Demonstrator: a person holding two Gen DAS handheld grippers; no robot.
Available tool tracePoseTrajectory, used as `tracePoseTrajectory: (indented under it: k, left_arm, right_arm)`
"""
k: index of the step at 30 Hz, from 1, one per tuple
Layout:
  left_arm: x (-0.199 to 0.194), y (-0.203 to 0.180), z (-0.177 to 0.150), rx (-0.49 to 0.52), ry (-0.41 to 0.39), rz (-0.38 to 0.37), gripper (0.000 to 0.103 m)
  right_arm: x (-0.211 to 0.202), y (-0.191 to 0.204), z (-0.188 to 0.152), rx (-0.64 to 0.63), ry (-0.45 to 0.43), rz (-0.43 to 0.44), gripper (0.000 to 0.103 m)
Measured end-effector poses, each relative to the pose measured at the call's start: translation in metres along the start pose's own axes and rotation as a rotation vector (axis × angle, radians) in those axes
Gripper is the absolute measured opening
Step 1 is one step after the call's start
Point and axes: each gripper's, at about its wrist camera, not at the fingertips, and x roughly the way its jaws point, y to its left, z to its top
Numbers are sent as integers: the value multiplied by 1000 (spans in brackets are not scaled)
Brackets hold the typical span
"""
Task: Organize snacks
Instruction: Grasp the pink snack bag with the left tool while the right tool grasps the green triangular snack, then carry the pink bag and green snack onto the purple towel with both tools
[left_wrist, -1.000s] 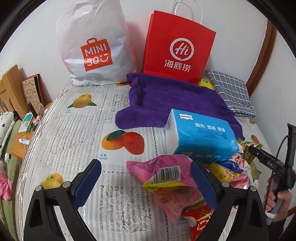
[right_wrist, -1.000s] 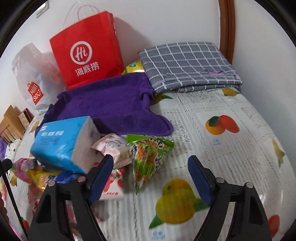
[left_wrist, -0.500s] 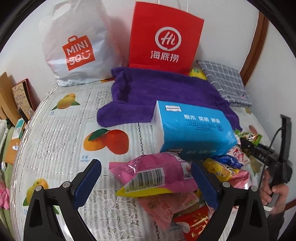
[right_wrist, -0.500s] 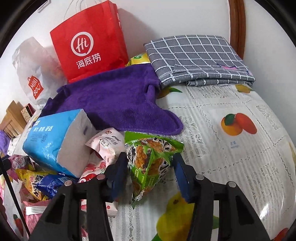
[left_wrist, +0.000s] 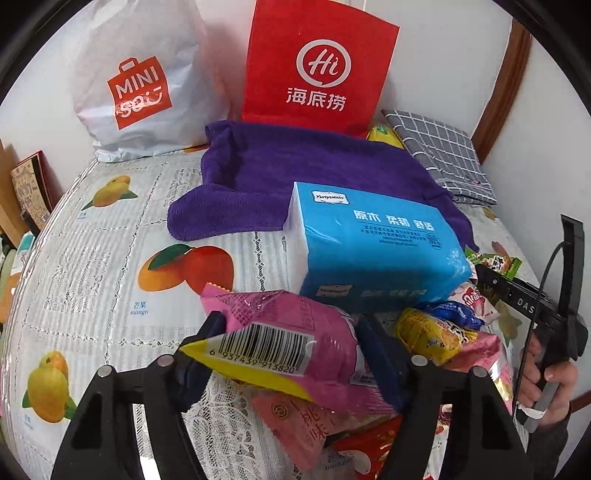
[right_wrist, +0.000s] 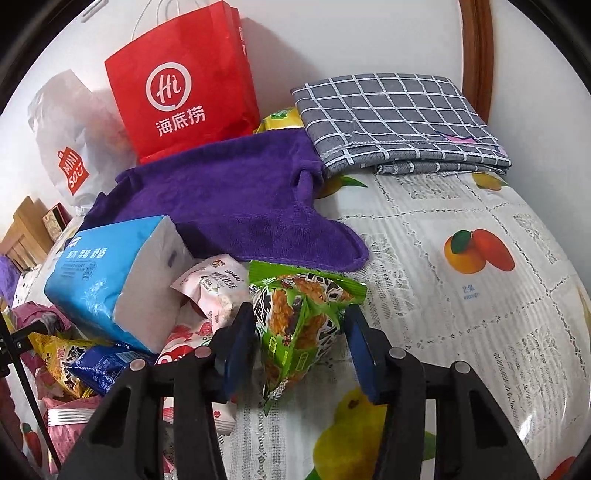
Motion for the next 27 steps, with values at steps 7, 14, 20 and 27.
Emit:
tracePoseTrajectory:
  k: [7, 14, 20, 27]
  left_arm:
    - [-10, 9, -9, -51, -12, -17, 67]
    - [-31, 9, -17, -69, -23, -26, 67]
    - [-53, 6, -14, -68, -56, -34, 67]
    - [-69, -13, -9, -33, -65, -76, 67]
  right_arm:
    - [-2, -9, -3, 61, -9, 32, 46]
    - [-3, -9, -4, 57, -10, 44, 44]
    - [-34, 7, -6, -14, -48, -11, 44]
    - [-93, 29, -6, -31, -90, 17, 44]
